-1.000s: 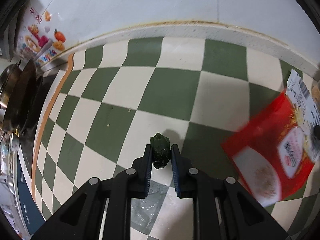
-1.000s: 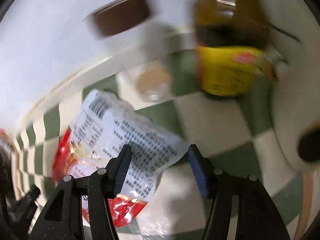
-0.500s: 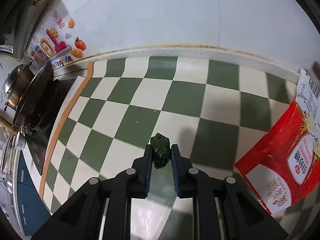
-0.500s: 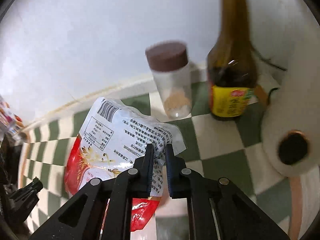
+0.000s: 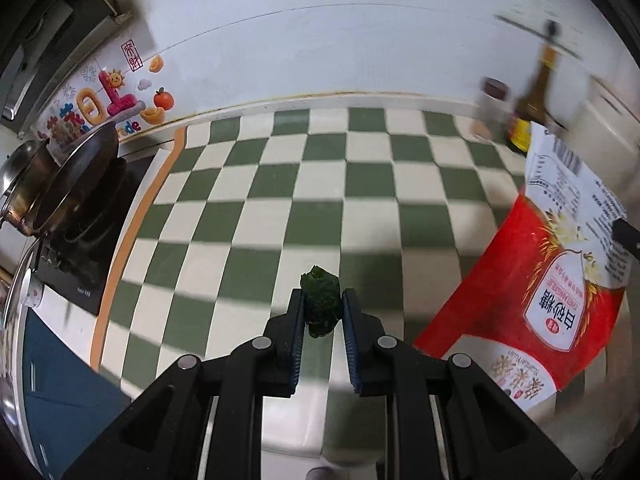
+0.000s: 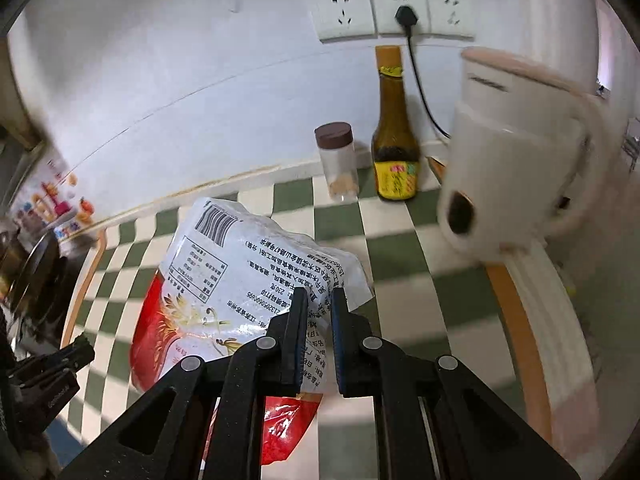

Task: Collect trash
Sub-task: 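Carry the green leaf and white-and-red bag down over the trash bin, then open both tools to drop the leaf and bag into the bin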

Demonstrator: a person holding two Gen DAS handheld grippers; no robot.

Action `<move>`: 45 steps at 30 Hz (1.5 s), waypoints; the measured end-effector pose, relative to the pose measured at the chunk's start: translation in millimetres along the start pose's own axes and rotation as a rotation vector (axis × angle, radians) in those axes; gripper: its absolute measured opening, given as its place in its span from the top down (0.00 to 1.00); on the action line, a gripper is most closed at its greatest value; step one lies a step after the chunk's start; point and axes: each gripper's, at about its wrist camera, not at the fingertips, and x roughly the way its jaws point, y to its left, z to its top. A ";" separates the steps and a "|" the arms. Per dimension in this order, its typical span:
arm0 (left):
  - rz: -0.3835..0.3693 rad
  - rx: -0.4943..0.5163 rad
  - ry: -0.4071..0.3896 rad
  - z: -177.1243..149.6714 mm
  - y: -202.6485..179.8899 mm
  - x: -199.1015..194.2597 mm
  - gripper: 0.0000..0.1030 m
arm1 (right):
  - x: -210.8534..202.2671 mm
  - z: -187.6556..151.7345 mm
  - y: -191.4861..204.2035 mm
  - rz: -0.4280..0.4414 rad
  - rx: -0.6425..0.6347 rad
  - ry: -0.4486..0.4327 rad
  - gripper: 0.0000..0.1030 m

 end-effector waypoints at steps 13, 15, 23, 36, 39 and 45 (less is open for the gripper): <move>-0.099 0.118 0.184 -205.9 66.0 -49.1 0.85 | -136.8 -272.1 20.2 -0.065 0.132 0.305 0.89; -0.090 0.114 0.241 -231.0 70.5 -32.3 0.85 | -129.8 -314.6 20.4 -0.069 0.144 0.389 0.89; -0.056 0.049 0.433 -314.8 57.4 113.4 0.85 | -12.0 -466.9 1.1 -0.079 0.173 0.658 0.89; -0.124 0.051 0.597 -409.1 -19.4 408.7 0.85 | 303.1 -634.7 -38.5 -0.059 0.212 0.801 0.87; -0.146 0.059 0.631 -418.6 -29.7 436.6 0.82 | 328.5 -642.4 -38.6 -0.050 0.202 0.791 0.84; -0.224 0.026 0.689 -427.1 -39.2 446.6 0.75 | 323.6 -632.4 -49.7 -0.019 0.215 0.775 0.41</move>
